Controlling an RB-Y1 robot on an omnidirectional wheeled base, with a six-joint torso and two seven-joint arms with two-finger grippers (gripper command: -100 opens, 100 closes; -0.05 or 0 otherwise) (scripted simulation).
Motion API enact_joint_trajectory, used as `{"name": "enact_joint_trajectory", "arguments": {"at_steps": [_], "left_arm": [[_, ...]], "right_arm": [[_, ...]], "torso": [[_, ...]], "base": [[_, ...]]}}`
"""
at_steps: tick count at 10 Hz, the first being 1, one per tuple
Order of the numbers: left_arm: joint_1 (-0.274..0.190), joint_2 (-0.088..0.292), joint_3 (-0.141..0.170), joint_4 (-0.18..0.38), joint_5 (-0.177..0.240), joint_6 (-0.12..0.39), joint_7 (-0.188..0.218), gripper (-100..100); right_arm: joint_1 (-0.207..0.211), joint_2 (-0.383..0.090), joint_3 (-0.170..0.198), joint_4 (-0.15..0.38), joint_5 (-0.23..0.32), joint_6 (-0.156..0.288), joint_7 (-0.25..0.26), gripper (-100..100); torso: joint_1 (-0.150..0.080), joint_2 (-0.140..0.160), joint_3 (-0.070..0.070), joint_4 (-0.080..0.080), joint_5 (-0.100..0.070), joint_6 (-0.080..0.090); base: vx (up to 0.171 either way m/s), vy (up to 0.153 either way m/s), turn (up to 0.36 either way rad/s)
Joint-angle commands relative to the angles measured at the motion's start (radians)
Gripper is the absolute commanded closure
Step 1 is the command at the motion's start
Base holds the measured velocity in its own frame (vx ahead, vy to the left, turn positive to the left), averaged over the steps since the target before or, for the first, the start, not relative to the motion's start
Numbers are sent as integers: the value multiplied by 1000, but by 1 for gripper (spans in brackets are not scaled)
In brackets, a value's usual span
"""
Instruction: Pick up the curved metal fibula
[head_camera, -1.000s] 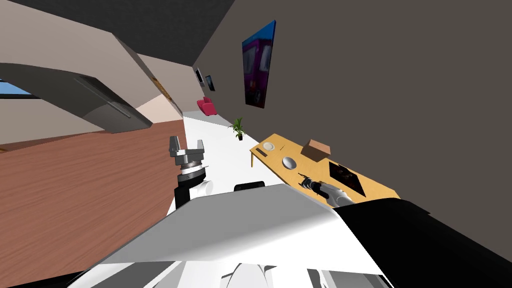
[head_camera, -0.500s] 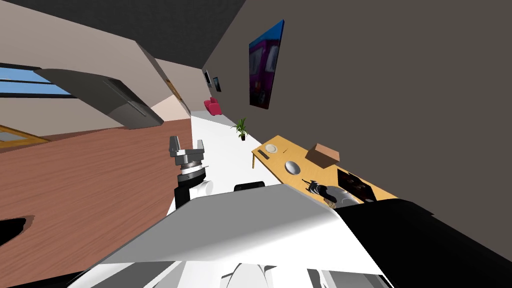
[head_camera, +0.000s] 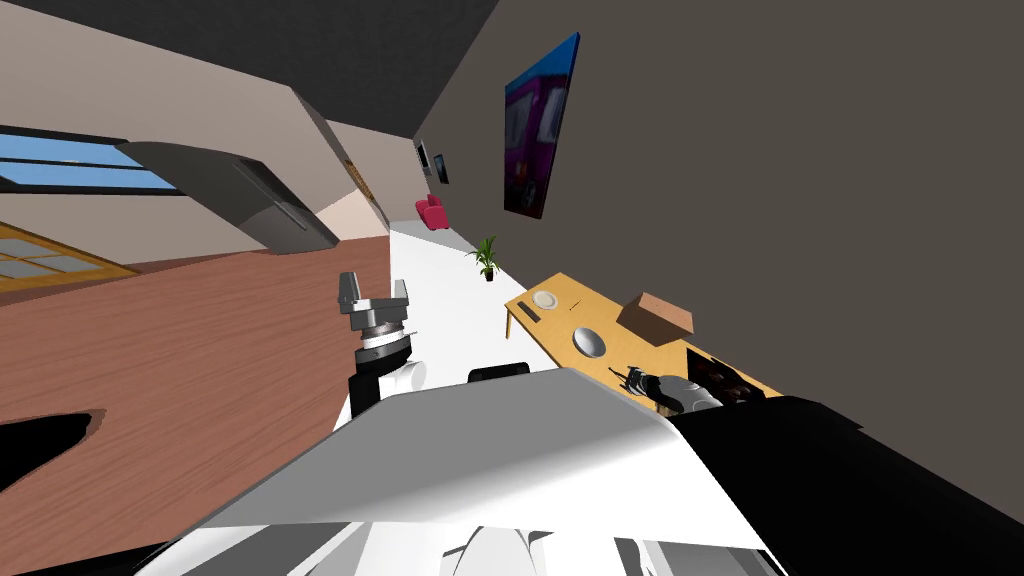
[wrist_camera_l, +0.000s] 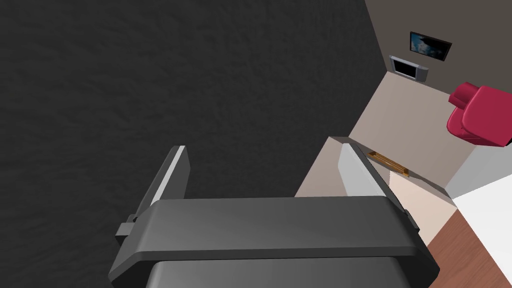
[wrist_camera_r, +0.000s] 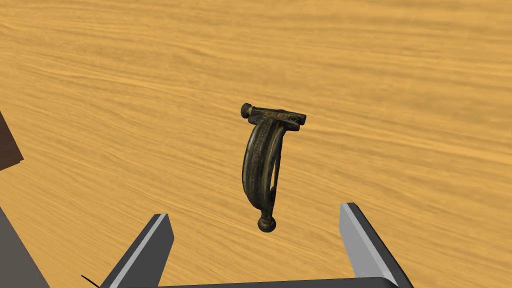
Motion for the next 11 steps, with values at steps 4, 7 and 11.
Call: {"name": "enact_joint_trajectory", "arguments": {"at_steps": [4,7,11], "left_arm": [[0,0,0,0,0,0,0,0],[0,0,0,0,0,0,0,0],[0,0,0,0,0,0,0,0]], "right_arm": [[-8,44,3,15,4,31,12,-100],[-5,53,12,3,6,54,-1,-100],[-6,54,11,6,6,52,4,100]], "torso": [[1,3,2,1,0,0],[-1,3,2,1,0,0],[3,3,2,1,0,0]], "base": [[5,-37,28],[5,-58,29],[0,-1,0]]}}
